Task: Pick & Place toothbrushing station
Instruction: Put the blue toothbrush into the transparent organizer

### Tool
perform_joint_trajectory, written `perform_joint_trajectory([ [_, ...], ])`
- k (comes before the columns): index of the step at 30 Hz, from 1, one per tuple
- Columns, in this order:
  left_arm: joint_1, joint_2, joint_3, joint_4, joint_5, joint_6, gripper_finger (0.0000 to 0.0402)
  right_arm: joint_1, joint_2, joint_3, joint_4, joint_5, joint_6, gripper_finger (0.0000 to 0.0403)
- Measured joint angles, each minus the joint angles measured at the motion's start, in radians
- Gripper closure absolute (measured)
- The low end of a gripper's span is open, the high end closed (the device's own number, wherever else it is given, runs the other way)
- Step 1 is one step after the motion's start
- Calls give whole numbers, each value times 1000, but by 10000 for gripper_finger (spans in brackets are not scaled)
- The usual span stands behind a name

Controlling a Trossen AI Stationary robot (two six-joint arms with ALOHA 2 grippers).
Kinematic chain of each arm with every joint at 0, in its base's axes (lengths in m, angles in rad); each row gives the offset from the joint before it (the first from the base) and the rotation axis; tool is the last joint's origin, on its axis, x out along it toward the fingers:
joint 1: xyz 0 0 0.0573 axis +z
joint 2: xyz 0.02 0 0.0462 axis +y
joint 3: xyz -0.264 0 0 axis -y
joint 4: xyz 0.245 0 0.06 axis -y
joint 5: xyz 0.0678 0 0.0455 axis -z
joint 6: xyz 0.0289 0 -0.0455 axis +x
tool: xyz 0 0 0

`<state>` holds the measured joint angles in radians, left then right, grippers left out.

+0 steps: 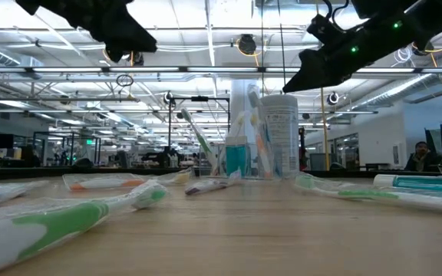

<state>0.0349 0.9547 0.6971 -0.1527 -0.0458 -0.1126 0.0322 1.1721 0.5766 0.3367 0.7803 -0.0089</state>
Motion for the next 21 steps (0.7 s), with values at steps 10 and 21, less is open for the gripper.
perform_joint_trajectory([
  [10,-238,176,0,-1,125,91,257,0,0,0,0,0,-63,209],
  [21,-516,410,8,2,212,69,256,0,0,0,1,0,-56,209],
])
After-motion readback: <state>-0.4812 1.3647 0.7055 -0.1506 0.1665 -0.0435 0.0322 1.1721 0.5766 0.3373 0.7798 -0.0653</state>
